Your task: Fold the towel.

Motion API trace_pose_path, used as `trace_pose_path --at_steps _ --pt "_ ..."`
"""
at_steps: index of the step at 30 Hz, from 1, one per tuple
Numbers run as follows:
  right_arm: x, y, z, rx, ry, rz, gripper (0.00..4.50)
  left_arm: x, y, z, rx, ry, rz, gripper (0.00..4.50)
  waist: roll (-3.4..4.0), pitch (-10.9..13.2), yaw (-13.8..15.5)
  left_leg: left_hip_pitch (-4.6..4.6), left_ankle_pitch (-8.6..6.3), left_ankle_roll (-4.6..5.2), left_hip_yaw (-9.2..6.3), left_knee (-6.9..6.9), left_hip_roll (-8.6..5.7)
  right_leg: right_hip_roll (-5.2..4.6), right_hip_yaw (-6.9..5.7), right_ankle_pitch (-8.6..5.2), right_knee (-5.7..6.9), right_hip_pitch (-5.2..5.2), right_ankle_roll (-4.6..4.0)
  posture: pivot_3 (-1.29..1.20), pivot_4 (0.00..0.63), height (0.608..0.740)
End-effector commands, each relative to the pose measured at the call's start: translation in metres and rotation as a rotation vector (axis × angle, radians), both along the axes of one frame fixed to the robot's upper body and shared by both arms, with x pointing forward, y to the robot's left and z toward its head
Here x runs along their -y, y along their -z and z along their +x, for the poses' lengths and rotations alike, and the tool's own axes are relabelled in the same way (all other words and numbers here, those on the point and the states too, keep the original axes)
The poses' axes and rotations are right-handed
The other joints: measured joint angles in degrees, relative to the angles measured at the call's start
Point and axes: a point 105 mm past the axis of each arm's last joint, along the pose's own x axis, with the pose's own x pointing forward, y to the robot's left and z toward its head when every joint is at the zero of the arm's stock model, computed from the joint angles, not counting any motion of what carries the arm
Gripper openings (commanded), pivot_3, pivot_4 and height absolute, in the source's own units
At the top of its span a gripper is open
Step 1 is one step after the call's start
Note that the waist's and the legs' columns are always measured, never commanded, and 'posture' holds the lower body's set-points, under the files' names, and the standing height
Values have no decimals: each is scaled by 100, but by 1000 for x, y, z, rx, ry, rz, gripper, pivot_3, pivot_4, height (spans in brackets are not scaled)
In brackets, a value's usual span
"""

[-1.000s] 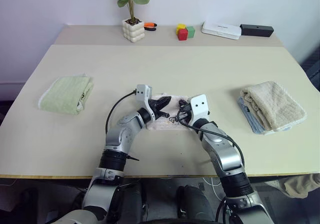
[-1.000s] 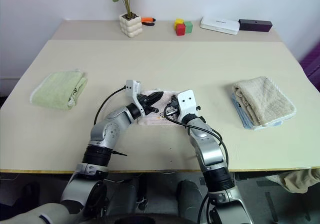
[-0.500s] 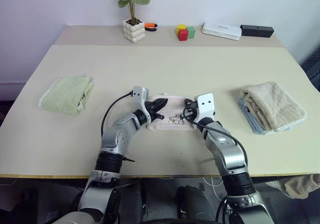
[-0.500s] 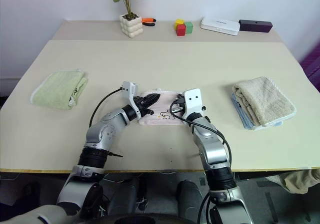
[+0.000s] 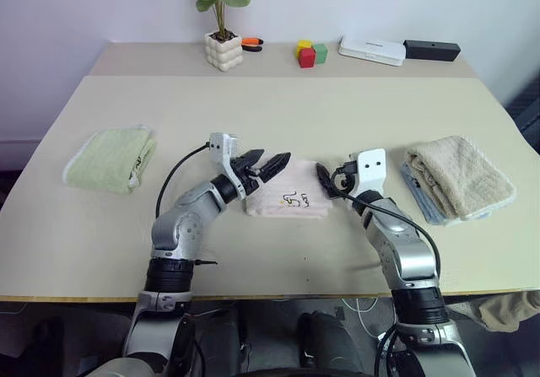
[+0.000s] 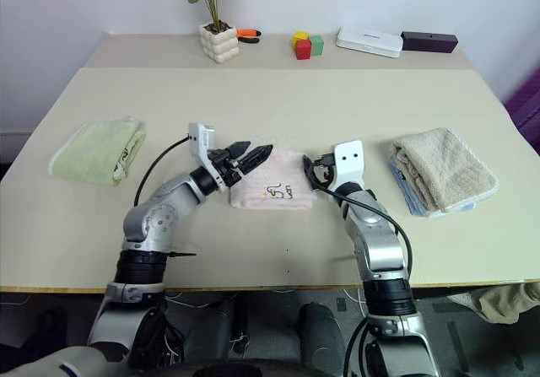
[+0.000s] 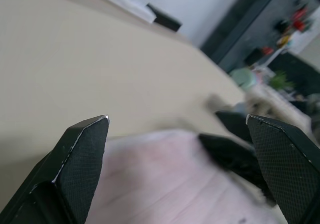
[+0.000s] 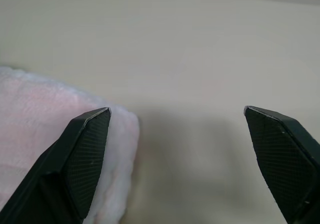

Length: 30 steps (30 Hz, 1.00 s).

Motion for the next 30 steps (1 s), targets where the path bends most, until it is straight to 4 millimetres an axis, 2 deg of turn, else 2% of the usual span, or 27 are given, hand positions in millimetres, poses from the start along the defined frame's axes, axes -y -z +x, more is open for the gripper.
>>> trace_pose_path --at_steps 1,5,9,11,12,15,16,18,22,26,30 --pt "2 -19 2 62 0 4 4464 -3 -32 -11 59 68 -65 4500 0 0 -10 0 0 0 0 0 0 0 0 0 0 0 0 0 150 735" --pt "-2 -18 0 62 -24 -2 4464 -43 -11 -19 -27 45 67 4500 3 0 -117 4 0 0 -1 -6 1 1 0 0 2 -1 1 0 150 735" --pt "-8 -23 -1 77 -55 46 4464 -67 -1 -26 -159 59 31 4500 5 4 -101 4 7 -12 2 -31 2 2 2 0 3 -15 2 0 150 735" --pt "-12 -32 -3 97 -91 120 4464 -69 2 -27 -209 82 27 4500 5 4 -73 4 10 -17 -1 -32 1 2 -1 0 3 -12 3 0 150 735" --pt "-16 -43 -8 127 -170 159 4464 -68 2 -28 -227 106 20 4500 5 4 -72 4 10 -17 -1 -31 0 1 0 0 2 -10 3 0 150 735" --pt "-17 -61 -21 175 -332 186 4464 -71 2 -25 -301 128 -59 4500 4 6 -66 3 10 -16 -3 -24 -2 1 0 0 0 -5 2 0 150 735" --pt "-14 -64 -24 173 -364 176 4464 -72 9 -25 -345 136 -55 4500 3 6 -78 4 9 -15 -4 -23 -2 1 0 0 0 -3 2 0 150 735" --pt "-10 -64 -26 153 -403 155 4464 -74 19 -26 -421 151 -47 4500 4 6 -92 7 9 -15 -4 -25 -2 1 0 0 0 -2 2 0 150 735" --pt "-15 -60 -27 138 -416 156 4464 -69 22 -24 -510 189 -122 4500 3 6 -114 10 11 -19 -1 -39 -1 3 2 0 2 -10 2 0 150 735" --pt "-26 -57 -30 139 -423 156 4464 -67 38 -27 -603 182 -60 4500 3 6 -102 10 15 -25 -1 -47 -1 5 2 0 2 -14 2 0 150 735" --pt "-26 -56 -32 139 -425 153 4464 -65 38 -27 -619 185 -66 4500 3 6 -88 10 16 -27 -1 -46 -2 4 2 0 2 -12 3 0 150 735"
